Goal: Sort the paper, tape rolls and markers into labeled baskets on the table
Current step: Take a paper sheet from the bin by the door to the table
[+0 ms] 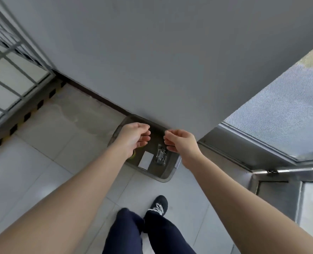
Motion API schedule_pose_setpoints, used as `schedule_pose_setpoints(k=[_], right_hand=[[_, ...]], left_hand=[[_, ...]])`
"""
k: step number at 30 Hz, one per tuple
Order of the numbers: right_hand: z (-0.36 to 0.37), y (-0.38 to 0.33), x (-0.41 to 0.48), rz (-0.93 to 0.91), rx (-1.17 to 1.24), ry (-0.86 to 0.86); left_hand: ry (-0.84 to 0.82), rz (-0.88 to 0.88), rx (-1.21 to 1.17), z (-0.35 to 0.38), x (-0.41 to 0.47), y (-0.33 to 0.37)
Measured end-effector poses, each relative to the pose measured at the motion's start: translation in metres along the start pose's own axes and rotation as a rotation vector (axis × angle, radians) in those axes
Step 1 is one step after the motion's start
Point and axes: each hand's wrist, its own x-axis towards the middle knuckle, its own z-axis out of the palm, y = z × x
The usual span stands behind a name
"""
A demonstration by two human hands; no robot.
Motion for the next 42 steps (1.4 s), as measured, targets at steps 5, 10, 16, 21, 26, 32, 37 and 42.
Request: schedule_pose_setpoints(k=[5,10,16,21,26,32,37,42], right_hand=[[0.004,0.037,0.049,0.078,0.029,0.07],[0.019,0.081,0.096,0.16,0.048,0.151],[0.043,0.146,0.162,0.221,0.047,0.253],[0.062,0.223,0.225,0.29,0.046,0.294],[0.079,0.31,0.29,0.368,0.034,0.292],[0.098,0.405,0.371,0.54,0.068,0.229],[0.112,0.462,0.425,0.736,0.019,0.198],[0.123,0.491,0.457,0.796,0.031,0.164]], left_hand=[[-0.006,-0.059,0.049,0.004,0.064,-0.022],[-0.02,-0.111,0.144,0.004,0.131,-0.058],[-0.033,-0.164,0.251,0.006,0.222,-0.122],[-0.053,-0.218,0.334,0.009,0.299,-0.193],[-0.054,-0.253,0.405,0.01,0.376,-0.265],[-0.028,-0.331,0.592,0.016,0.461,-0.343],[-0.058,-0.363,0.844,0.026,0.514,-0.396],[-0.084,-0.437,0.927,0.032,0.541,-0.436]])
